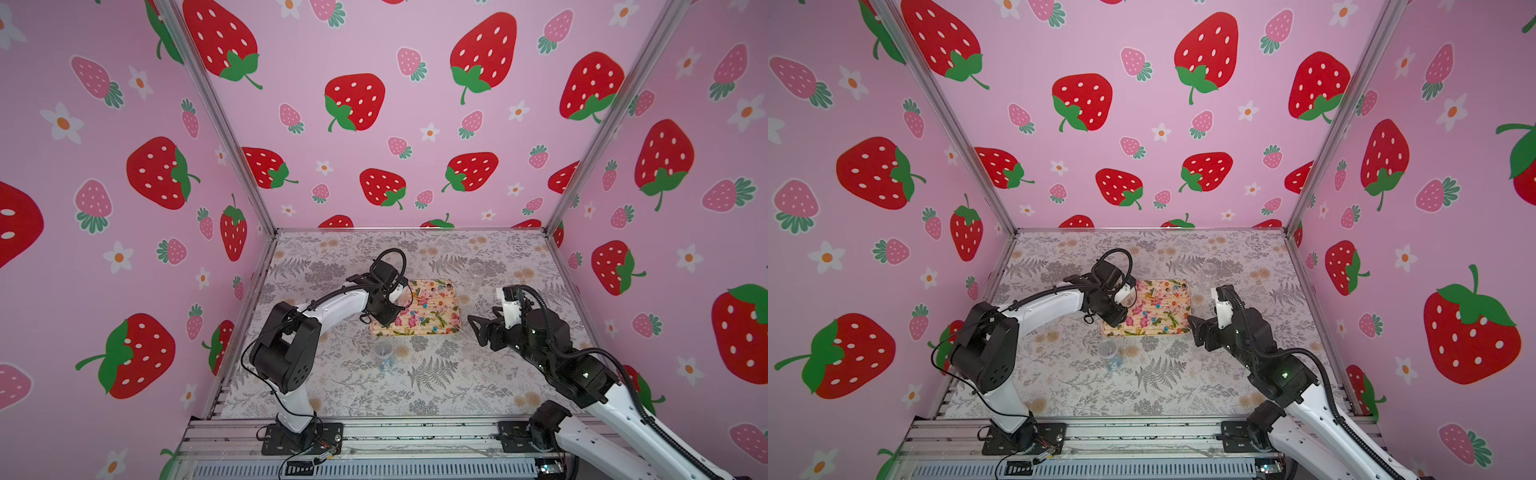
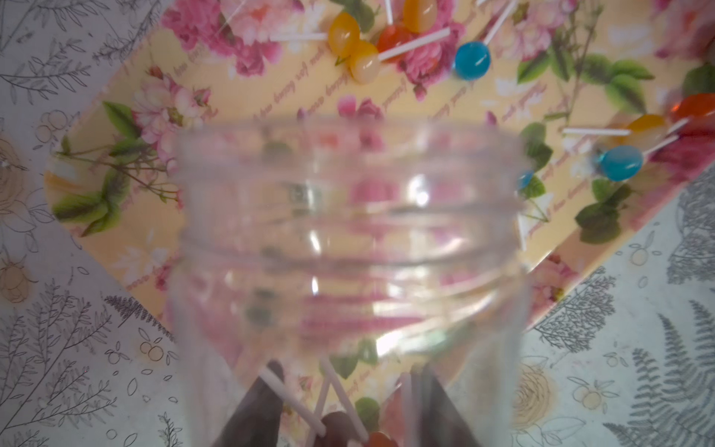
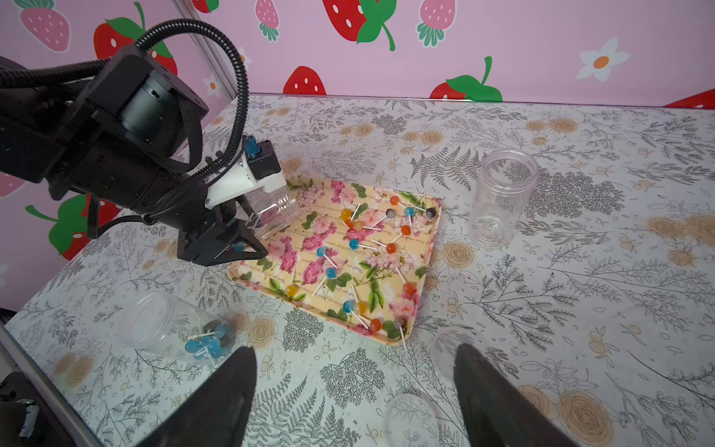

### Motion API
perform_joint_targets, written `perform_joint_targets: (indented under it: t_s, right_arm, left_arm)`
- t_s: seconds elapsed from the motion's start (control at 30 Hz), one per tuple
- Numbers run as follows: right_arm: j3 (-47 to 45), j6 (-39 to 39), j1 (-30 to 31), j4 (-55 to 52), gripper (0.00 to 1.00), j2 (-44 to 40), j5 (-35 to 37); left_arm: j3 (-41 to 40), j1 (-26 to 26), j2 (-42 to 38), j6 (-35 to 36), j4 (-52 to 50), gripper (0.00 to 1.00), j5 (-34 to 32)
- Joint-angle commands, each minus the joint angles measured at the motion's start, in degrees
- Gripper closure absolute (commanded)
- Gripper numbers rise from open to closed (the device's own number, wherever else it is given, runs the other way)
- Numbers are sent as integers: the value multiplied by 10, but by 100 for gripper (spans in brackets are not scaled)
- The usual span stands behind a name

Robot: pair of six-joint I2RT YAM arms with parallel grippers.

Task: Pour the candies out of the jar
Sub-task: 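Pour the candies out of the jar onto the tray.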

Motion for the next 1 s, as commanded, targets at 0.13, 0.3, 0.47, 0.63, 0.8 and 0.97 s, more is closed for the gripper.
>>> perform_joint_targets:
  t_s: [0.13,0.3,0.47,0.63,0.8,0.97]
  right_arm:
    - [3,13,-3,-5,18,-18,-9]
    - [-7,8,-3,-8,18,-32,-5]
    - [-7,13,-4,-15,18,-34,-7]
    - [-9,16,-4,-16,18,-38,-5]
    - [-6,18,-4,-23,18,-39,-5]
    - [-8,21,-4,-32,18,-47,-4]
  left_arm:
    - [43,-2,21,38,-64,55,-38]
    - [61,-3,31,54,-93,55,-58]
    - [73,-5,38,66,-102,55,-72]
    - [96,-9,52,86,-126,55,-97]
    - [116,-15,63,110,-141,55,-132]
    - [142,-26,76,142,-157,55,-181]
